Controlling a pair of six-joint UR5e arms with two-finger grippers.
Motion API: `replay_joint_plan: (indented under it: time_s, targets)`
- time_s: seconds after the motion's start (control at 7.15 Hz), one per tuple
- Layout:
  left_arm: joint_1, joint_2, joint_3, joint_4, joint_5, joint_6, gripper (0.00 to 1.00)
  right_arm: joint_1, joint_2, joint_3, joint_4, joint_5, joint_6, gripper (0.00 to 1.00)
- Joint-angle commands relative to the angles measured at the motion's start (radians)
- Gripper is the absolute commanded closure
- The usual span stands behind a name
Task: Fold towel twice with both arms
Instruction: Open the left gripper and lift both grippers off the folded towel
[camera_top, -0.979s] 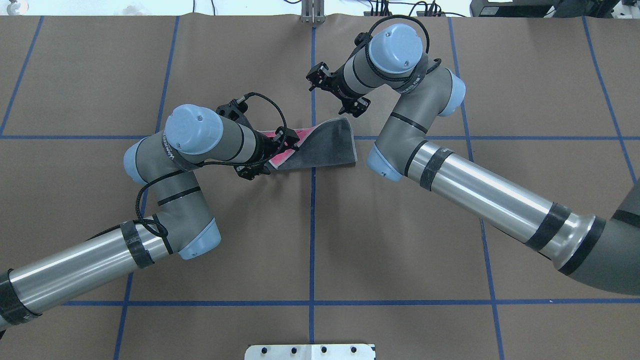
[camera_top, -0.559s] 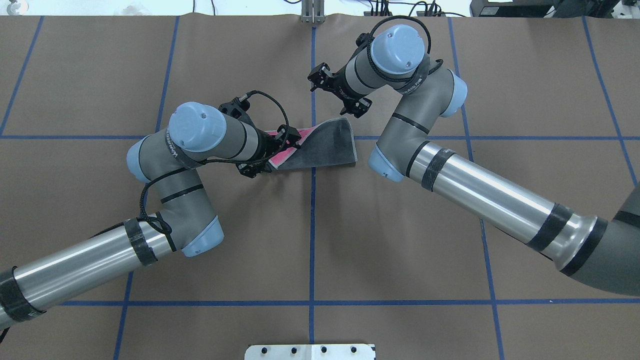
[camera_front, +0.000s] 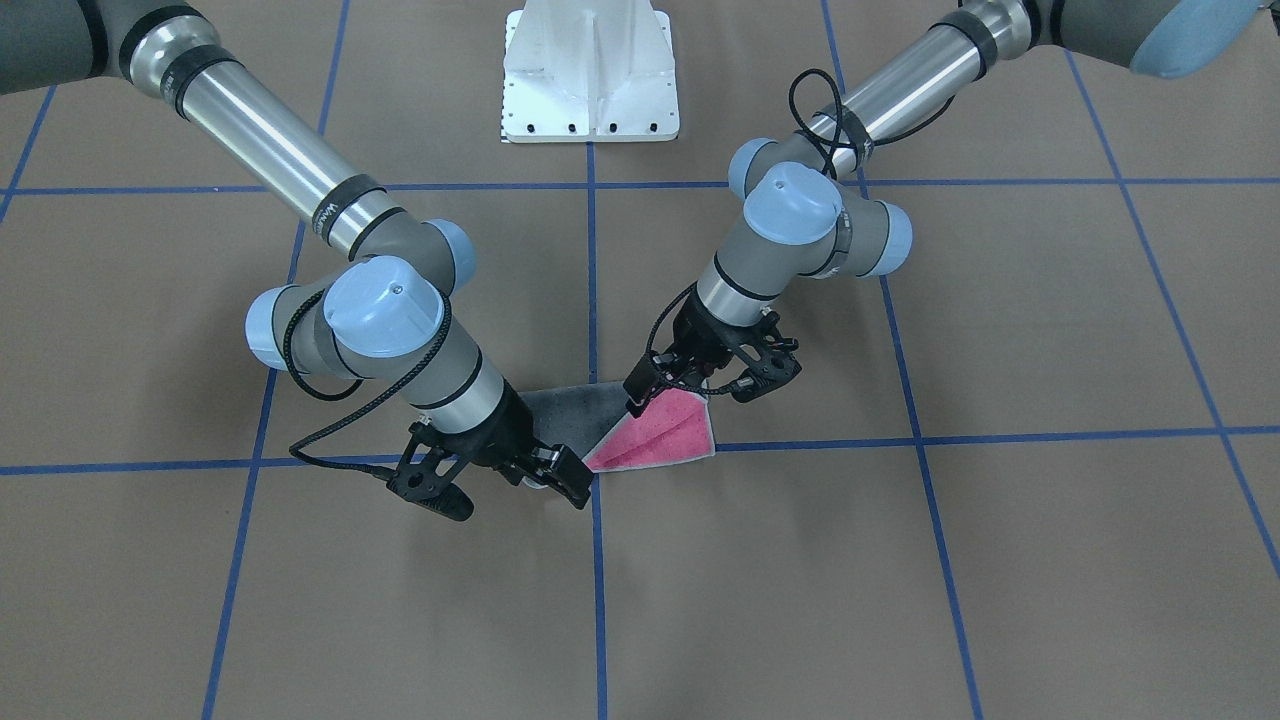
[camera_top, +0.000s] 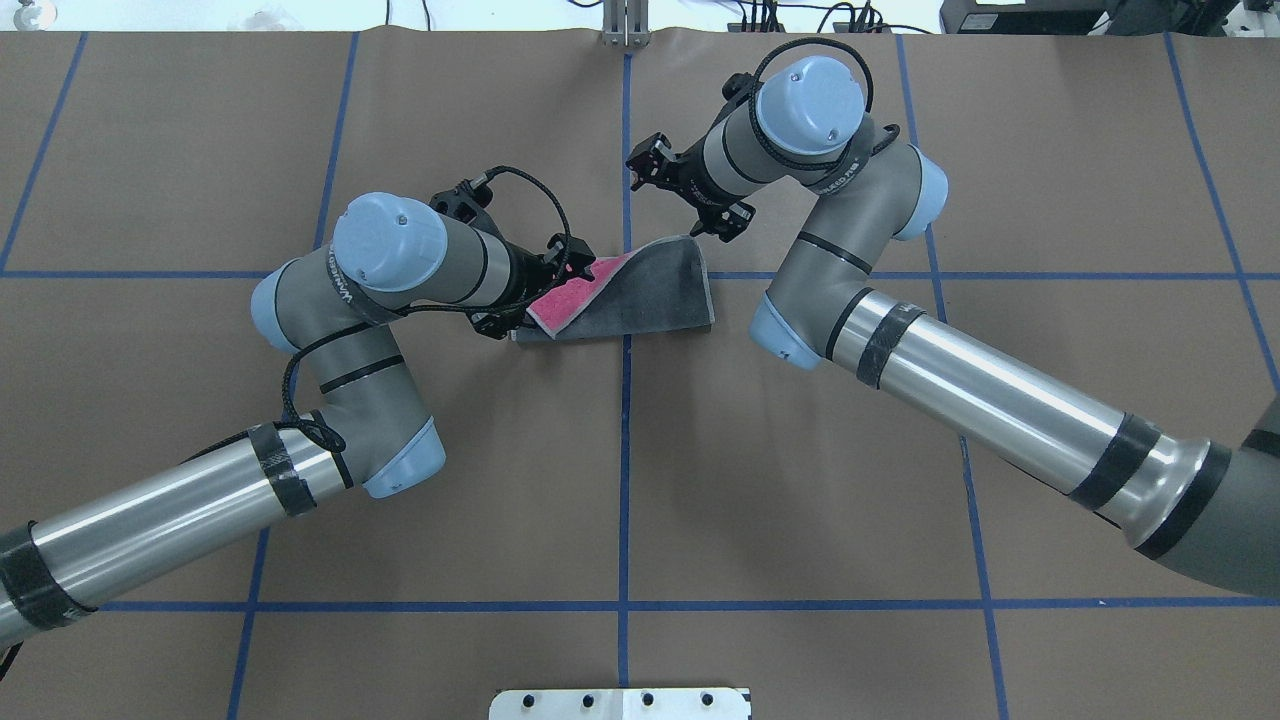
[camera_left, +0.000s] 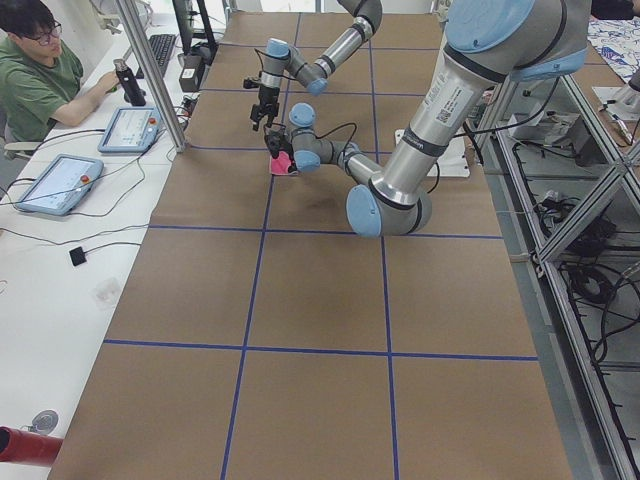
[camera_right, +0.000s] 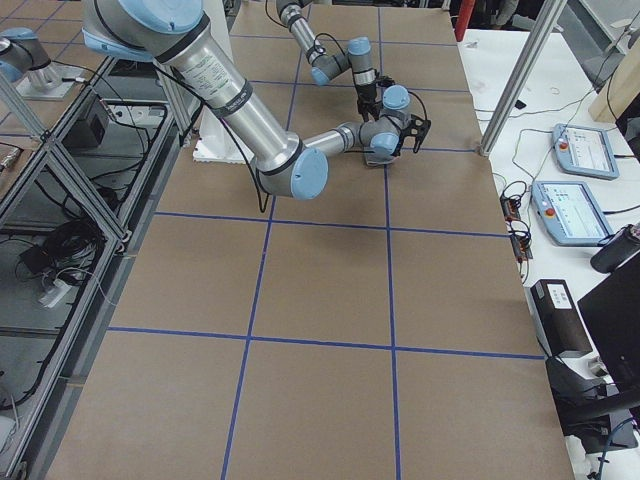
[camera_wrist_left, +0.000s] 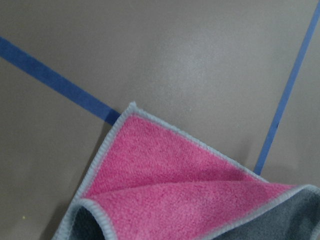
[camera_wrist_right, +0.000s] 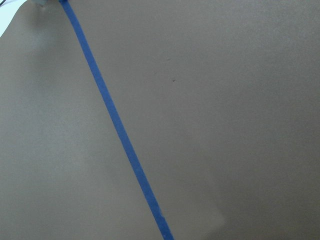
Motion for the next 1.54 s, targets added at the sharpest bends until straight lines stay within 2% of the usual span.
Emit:
replay_joint_plan:
  time_s: [0.0, 1.4]
  targets:
    - [-0.001, -0.029, 0.053, -0.030, 0.011, -0.001, 0.00, 0.009, -0.013, 0.018, -0.001, 0.015, -0.004, 0.01]
    - [-0.088, -0.112, 0.184, -0.040, 0.008, 0.042, 0.00, 0.034, -0.028, 0.029, 0.001, 0.067, -0.023, 0.01]
